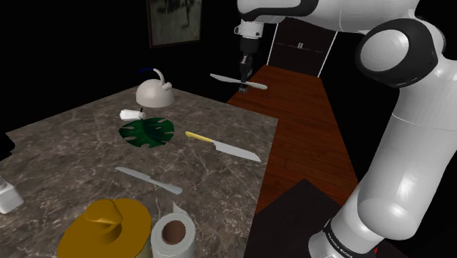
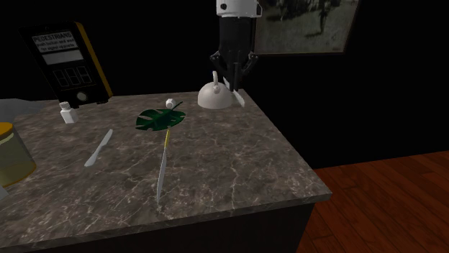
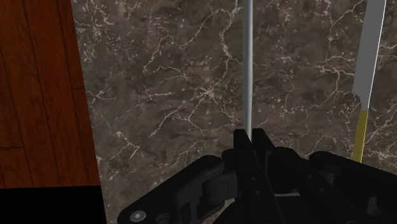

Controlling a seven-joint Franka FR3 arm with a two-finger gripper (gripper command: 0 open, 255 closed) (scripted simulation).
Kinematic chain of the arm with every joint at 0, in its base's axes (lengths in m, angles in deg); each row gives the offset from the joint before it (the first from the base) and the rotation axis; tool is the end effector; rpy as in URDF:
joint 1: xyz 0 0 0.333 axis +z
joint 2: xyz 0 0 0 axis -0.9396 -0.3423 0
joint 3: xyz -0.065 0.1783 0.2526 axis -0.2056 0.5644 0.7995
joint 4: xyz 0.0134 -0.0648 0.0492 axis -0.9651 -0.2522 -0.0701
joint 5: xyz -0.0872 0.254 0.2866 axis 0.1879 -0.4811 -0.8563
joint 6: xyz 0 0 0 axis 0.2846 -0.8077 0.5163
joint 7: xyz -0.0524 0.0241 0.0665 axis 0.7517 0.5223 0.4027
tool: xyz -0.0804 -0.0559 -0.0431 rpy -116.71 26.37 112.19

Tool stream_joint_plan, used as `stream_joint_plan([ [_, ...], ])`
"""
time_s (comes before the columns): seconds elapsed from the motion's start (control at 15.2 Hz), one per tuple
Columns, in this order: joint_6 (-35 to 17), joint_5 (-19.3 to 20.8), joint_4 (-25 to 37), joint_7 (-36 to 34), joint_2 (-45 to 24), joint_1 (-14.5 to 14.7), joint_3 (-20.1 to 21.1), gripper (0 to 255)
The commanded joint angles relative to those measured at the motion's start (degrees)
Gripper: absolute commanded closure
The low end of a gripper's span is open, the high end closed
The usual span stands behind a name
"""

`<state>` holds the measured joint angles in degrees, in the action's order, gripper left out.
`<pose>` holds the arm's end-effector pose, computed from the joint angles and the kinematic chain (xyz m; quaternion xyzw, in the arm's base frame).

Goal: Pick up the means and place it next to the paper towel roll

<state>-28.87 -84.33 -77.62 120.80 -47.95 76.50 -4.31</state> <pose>0.6118 -0.0365 0.5702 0.9616 0.2733 -0.0254 0.0057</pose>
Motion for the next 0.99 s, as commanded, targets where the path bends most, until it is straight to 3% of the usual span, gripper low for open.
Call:
stream_joint_plan([
  [0.0,1.6,-0.1,2.0,0.0,-0.4,-0.1,0.0,255],
  [0.79,12.4,-0.8,16.5,0.6,-4.1,-0.8,-0.2,255],
  [0.92,10.8,0.0,10.8,-1.8,0.0,1.1,0.6,255],
])
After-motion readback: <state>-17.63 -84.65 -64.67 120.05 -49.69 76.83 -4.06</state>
